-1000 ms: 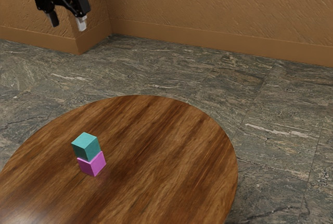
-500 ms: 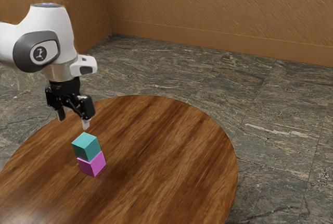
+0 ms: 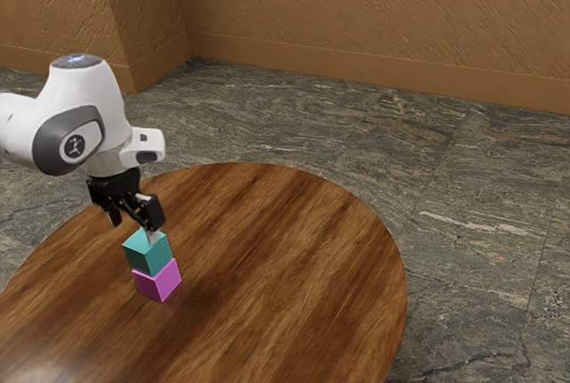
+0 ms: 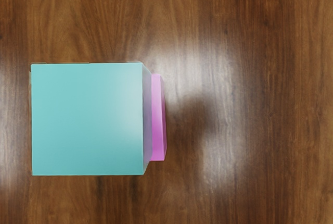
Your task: Pick up the blue block with one arm, and put the blue block on the table with one arm
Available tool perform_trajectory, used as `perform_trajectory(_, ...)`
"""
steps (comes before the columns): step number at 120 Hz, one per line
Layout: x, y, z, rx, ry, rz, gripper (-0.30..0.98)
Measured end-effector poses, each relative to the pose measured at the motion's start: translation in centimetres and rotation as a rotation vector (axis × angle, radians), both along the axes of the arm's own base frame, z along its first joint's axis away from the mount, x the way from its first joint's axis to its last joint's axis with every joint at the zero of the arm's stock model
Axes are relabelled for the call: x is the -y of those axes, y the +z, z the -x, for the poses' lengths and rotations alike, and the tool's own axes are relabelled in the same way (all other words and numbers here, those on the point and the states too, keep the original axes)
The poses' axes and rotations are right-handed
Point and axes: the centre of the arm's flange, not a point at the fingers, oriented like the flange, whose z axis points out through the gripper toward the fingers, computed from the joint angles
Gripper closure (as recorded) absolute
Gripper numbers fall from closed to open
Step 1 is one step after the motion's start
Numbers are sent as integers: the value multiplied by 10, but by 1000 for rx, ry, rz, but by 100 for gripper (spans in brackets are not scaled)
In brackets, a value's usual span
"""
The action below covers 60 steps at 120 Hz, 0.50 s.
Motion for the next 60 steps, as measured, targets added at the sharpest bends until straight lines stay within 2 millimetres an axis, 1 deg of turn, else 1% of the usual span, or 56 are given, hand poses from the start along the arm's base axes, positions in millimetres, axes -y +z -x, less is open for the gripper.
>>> perform_trajectory(21, -16, -25, -10, -14, -37, 0, 0)
perform_trajectory(44, -21, -40, -19, -19, -86, 1, 0)
perform_trajectory(60, -27, -46, -23, -24, -106, 1, 0)
